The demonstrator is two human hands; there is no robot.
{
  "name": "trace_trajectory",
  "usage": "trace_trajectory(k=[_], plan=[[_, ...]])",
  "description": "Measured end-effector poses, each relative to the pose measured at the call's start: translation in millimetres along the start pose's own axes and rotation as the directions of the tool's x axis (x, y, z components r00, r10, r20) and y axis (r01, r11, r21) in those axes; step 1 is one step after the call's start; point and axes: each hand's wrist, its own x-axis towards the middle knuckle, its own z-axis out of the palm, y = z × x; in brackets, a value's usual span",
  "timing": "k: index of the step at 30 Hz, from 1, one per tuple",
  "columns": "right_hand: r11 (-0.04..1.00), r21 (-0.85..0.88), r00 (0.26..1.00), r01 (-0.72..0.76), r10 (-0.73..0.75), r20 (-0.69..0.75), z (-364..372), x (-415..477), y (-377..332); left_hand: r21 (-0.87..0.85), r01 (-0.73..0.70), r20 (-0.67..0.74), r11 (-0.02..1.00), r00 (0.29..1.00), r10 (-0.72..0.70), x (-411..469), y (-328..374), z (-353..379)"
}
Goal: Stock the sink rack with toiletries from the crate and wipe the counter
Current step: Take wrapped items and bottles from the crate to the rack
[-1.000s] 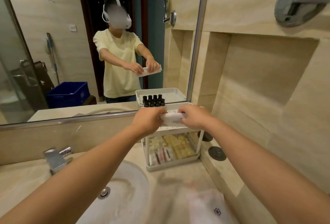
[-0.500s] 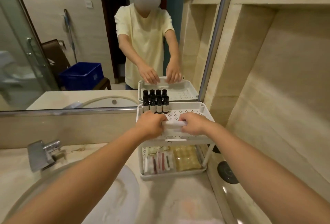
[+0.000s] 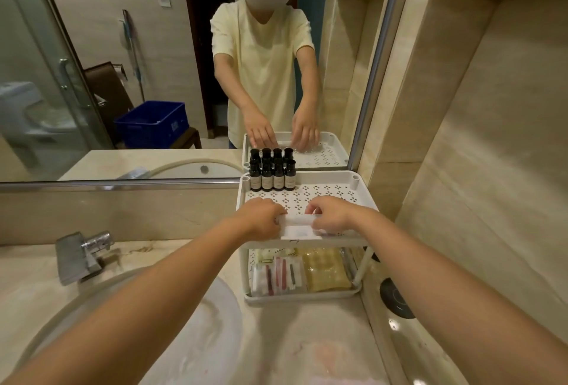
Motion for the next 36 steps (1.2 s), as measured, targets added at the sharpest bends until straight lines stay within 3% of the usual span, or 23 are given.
trace_trajectory(k=[6,10,16,24,30,36], plan=[[0.998,-0.056,1.0,-0.001,0.001,0.002,7.0,0.9,0.5,0.015,0.024,-0.01,1.0,1.0,-0.024,-4.0,-3.1,7.0],[0.997,-0.035,0.992,0.068,-0.071,-0.109,15.0,-3.0,-3.8,-0.119,0.074,-0.151,0.99,0.984,-0.092,-13.6,-4.9,6.8],[0.976,0.04,0.934,0.212,-0.19,-0.301,29.1,-7.8,-35.2,-0.435,0.104,-0.383,0.894,0.877,-0.288,-47.1,-18.1,4.0],[0.917,0.069,0.864,0.393,-0.342,-0.37,69.6,-36.5,-114.4,-0.564,0.157,-0.415,0.811,0.795,-0.443,-136.4,-53.1,7.7],[0.866,0.062,0.835,0.496,-0.456,-0.309,123.3,-76.6,-179.9,-0.618,0.254,-0.396,0.744,0.717,-0.574,-233.9,-77.0,19.4],[0.818,-0.01,0.81,0.576,-0.572,-0.131,179.3,-129.5,-246.9,-0.665,0.399,-0.343,0.631,0.588,-0.733,-357.1,-96.0,22.4]])
